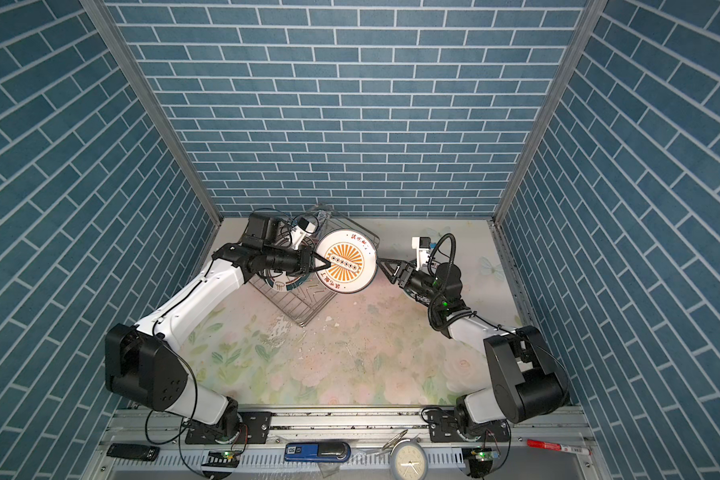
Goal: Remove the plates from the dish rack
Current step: 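Close the right gripper on the plate's rim and open the left gripper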
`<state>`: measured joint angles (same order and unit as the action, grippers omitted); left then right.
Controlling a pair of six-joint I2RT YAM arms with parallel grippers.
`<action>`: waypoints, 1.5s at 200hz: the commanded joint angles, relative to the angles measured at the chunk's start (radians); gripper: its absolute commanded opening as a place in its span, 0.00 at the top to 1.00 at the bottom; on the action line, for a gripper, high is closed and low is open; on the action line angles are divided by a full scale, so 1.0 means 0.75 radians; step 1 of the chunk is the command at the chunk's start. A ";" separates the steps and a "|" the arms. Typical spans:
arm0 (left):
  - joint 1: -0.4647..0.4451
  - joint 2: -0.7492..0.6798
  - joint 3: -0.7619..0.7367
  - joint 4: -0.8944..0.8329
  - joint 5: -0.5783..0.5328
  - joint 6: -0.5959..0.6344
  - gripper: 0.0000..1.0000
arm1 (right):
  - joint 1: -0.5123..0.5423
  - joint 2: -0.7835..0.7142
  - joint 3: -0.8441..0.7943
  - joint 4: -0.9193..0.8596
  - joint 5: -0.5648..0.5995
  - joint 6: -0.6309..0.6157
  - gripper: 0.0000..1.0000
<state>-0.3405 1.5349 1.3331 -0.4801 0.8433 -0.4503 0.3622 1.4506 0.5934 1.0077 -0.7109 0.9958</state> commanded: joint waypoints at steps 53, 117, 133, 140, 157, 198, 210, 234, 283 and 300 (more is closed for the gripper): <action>-0.034 -0.001 -0.014 0.088 0.038 -0.014 0.96 | 0.067 0.093 0.049 0.119 -0.044 0.052 0.37; -0.059 0.003 -0.053 0.157 -0.005 -0.046 0.95 | 0.078 0.115 0.065 0.124 -0.047 0.059 0.54; -0.066 -0.005 -0.073 0.187 -0.018 -0.061 0.94 | 0.081 0.125 0.066 0.136 -0.048 0.066 0.59; -0.072 -0.004 -0.078 0.194 -0.023 -0.063 0.93 | 0.081 0.129 0.068 0.143 -0.048 0.069 0.61; -0.092 0.006 -0.077 0.192 -0.026 -0.061 0.93 | 0.084 0.138 0.071 0.154 -0.054 0.075 0.66; -0.100 0.008 -0.079 0.192 -0.048 -0.054 0.92 | 0.086 0.156 0.076 0.185 -0.070 0.092 0.84; -0.100 0.013 -0.078 0.192 -0.051 -0.054 0.89 | 0.086 0.158 0.075 0.192 -0.075 0.093 0.89; -0.100 0.017 -0.072 0.184 -0.051 -0.054 0.83 | 0.086 0.157 0.075 0.194 -0.080 0.094 0.97; -0.094 0.008 -0.053 0.181 -0.062 -0.046 0.54 | 0.079 0.120 0.084 0.177 -0.093 0.090 1.00; -0.089 -0.012 -0.048 0.176 -0.054 -0.033 0.49 | 0.064 0.066 0.087 0.105 -0.084 0.051 1.00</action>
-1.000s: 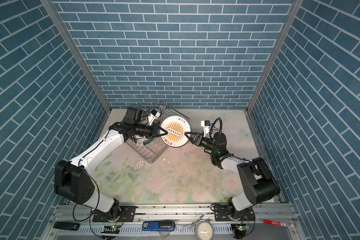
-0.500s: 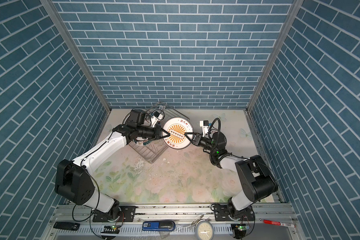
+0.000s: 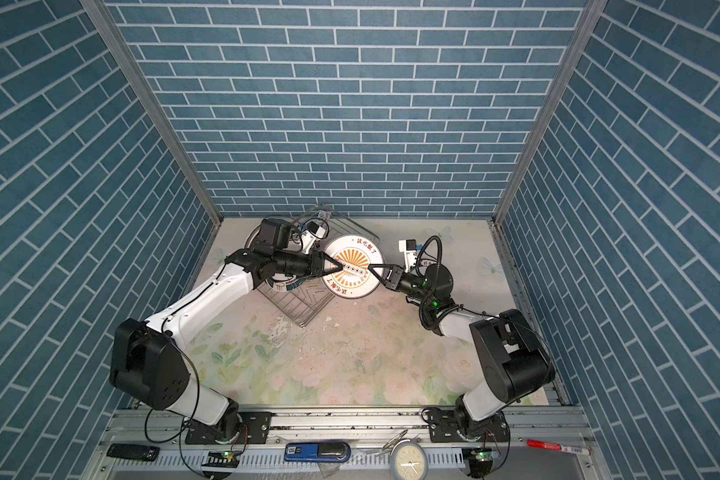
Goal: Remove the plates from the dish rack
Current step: 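Close the right gripper on the plate's rim and open the left gripper, then carry the plate to the stack with the right gripper while the left returns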
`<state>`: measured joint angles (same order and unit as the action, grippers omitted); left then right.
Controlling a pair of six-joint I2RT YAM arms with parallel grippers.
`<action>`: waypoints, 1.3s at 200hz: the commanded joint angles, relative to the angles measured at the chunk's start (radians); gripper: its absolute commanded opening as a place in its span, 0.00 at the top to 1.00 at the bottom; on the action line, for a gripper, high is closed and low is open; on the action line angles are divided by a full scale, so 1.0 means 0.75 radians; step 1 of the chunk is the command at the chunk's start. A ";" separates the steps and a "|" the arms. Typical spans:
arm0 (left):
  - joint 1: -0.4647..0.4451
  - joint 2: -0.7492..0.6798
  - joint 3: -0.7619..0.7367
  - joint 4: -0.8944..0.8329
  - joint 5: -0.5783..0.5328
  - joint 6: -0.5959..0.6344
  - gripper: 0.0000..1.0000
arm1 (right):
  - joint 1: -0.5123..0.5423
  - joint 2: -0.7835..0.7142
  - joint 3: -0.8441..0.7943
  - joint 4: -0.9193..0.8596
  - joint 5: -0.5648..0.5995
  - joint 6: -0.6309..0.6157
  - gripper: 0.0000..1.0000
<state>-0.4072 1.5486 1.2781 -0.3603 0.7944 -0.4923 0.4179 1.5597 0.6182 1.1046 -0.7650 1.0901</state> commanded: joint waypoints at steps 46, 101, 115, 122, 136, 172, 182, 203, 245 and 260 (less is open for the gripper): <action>0.007 -0.112 0.044 -0.038 -0.017 0.087 0.37 | -0.066 -0.332 0.065 -0.424 0.093 -0.300 1.00; 0.094 -0.276 0.037 -0.196 -0.437 0.182 0.32 | -0.092 -0.703 0.104 -1.058 0.578 -0.659 1.00; 0.139 -0.315 0.011 -0.179 -0.471 0.178 0.25 | -0.101 -0.777 0.097 -1.125 0.708 -0.698 1.00; 0.158 -0.329 0.001 -0.174 -0.495 0.171 0.23 | -0.101 -0.809 0.094 -1.156 0.771 -0.720 1.00; 0.192 -0.333 -0.014 -0.153 -0.503 0.151 0.21 | -0.103 -0.866 0.080 -1.199 0.936 -0.750 1.00; 0.217 -0.320 -0.016 -0.206 -0.720 0.143 0.04 | -0.117 -0.922 0.010 -1.217 1.301 -0.784 1.00; 0.218 -0.322 -0.013 -0.219 -0.779 0.153 0.01 | -0.126 -0.912 -0.005 -1.221 1.373 -0.768 1.00; 0.218 -0.328 -0.019 -0.233 -0.884 0.162 0.01 | -0.148 -0.874 -0.013 -1.282 1.527 -0.705 1.00; 0.218 -0.340 -0.022 -0.250 -0.996 0.187 0.01 | -0.212 -0.731 0.031 -1.425 1.639 -0.557 1.00; 0.218 -0.361 -0.032 -0.260 -1.079 0.187 0.01 | -0.215 -0.702 0.039 -1.445 1.673 -0.537 1.00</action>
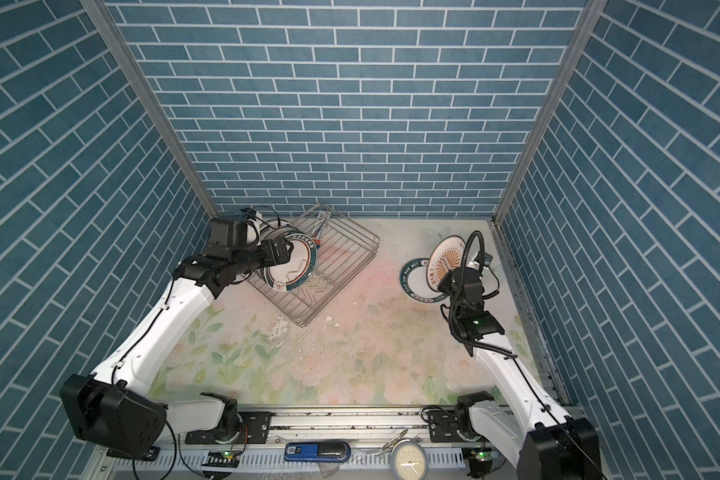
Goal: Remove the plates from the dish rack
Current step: 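Carry the plate to the stack with the right gripper while the left returns, then lower the plate flat onto the green-rimmed stack with the right gripper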
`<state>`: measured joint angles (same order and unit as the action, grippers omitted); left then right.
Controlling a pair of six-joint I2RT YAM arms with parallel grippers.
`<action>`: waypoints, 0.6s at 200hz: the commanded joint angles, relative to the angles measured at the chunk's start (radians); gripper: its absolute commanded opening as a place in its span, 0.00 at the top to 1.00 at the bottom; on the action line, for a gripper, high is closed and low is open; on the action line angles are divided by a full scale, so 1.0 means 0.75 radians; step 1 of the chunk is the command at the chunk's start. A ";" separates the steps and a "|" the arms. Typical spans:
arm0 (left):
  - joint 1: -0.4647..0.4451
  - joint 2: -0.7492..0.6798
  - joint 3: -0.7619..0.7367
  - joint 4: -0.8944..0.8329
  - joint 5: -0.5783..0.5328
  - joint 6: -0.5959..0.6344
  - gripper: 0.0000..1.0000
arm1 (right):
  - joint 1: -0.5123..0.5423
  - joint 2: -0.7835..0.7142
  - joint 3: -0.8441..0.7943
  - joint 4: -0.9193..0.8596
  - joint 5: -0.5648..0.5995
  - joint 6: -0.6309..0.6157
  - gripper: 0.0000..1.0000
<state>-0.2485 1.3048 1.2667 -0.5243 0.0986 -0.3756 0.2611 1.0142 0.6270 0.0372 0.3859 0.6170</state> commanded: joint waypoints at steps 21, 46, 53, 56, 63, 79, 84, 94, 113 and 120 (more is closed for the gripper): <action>0.003 -0.040 0.002 -0.076 -0.198 0.029 0.01 | -0.020 0.049 0.031 -0.041 0.136 0.110 1.00; 0.004 -0.028 0.002 -0.076 -0.172 0.029 0.01 | -0.041 0.081 0.037 -0.050 0.093 0.147 1.00; 0.004 -0.025 0.001 -0.073 -0.164 0.033 0.01 | -0.049 0.092 0.038 -0.050 0.073 0.156 1.00; 0.004 -0.022 0.001 -0.073 -0.158 0.034 0.01 | -0.054 0.095 0.036 -0.050 0.065 0.160 1.00; 0.004 -0.017 0.005 -0.074 -0.148 0.041 0.01 | -0.060 0.102 0.031 -0.039 0.051 0.171 1.00; 0.004 -0.006 0.015 -0.083 -0.134 0.046 0.01 | -0.075 0.112 0.021 -0.017 0.024 0.186 1.00; 0.004 -0.004 0.019 -0.086 -0.130 0.047 0.01 | -0.083 0.118 0.022 -0.018 0.009 0.189 1.00; 0.004 -0.003 0.023 -0.089 -0.126 0.052 0.01 | -0.097 0.132 0.021 -0.011 -0.027 0.201 1.00; 0.004 -0.003 0.036 -0.112 -0.110 0.069 0.01 | -0.124 0.165 0.023 0.000 -0.107 0.234 1.00; 0.002 -0.005 0.037 -0.111 -0.111 0.074 0.01 | -0.131 0.178 0.024 0.003 -0.130 0.247 1.00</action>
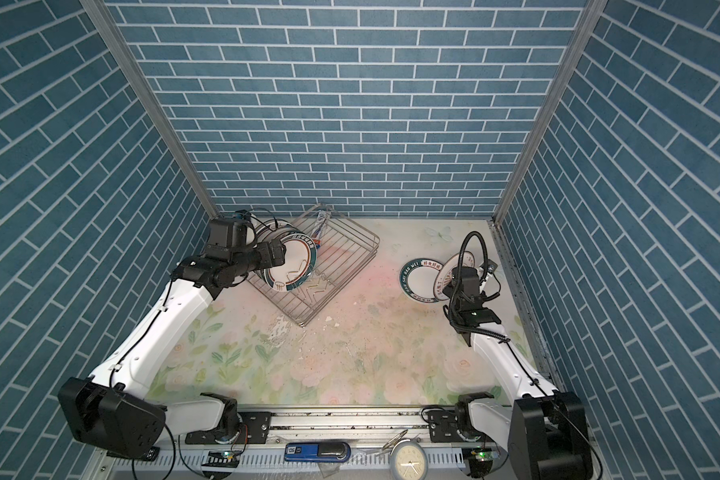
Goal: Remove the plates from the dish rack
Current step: 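Lower the plate flat onto the green-rimmed stack with the right gripper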
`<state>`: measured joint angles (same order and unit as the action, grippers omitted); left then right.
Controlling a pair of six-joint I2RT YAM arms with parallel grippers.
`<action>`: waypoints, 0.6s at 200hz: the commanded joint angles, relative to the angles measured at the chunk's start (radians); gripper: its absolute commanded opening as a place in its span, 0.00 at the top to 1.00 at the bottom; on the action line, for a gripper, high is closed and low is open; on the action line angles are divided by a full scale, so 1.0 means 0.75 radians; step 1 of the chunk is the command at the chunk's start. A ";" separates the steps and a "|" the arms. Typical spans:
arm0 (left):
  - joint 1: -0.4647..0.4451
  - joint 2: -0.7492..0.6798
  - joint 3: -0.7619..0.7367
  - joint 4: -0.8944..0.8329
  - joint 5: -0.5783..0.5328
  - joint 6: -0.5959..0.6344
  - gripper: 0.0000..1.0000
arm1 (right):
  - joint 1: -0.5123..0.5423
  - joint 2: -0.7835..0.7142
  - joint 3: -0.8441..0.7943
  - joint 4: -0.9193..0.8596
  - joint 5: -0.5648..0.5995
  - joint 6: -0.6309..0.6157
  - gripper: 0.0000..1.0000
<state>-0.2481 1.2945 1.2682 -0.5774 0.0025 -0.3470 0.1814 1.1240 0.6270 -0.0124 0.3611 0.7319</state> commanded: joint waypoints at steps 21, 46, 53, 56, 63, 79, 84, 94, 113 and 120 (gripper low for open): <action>0.001 0.006 0.028 -0.035 0.001 0.035 0.01 | -0.041 0.071 0.022 0.082 -0.171 0.128 1.00; 0.001 0.012 0.015 -0.022 -0.007 0.029 0.01 | -0.067 0.116 0.024 0.088 -0.267 0.173 1.00; 0.002 0.020 0.016 -0.027 -0.010 0.029 0.01 | -0.073 0.130 0.028 0.084 -0.289 0.184 1.00; 0.002 0.024 0.018 -0.029 -0.013 0.028 0.01 | -0.075 0.135 0.030 0.082 -0.299 0.190 1.00; 0.002 0.032 0.022 -0.035 -0.010 0.029 0.01 | -0.079 0.147 0.032 0.080 -0.327 0.200 1.00; 0.002 0.046 0.029 -0.042 -0.011 0.031 0.01 | -0.087 0.187 0.047 0.064 -0.391 0.226 1.00; 0.001 0.048 0.029 -0.043 -0.012 0.032 0.01 | -0.088 0.196 0.048 0.063 -0.404 0.231 0.98; 0.001 0.051 0.031 -0.045 -0.012 0.037 0.01 | -0.087 0.210 0.049 0.061 -0.421 0.241 0.94; 0.002 0.050 0.031 -0.046 -0.008 0.042 0.01 | -0.090 0.217 0.052 0.046 -0.435 0.234 0.84; 0.002 0.051 0.030 -0.044 -0.006 0.045 0.01 | -0.092 0.219 0.057 0.032 -0.439 0.227 0.81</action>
<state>-0.2485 1.3315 1.2690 -0.5941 0.0006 -0.3321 0.1150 1.2736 0.6411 0.0570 0.0753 0.8970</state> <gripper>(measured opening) 0.994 0.153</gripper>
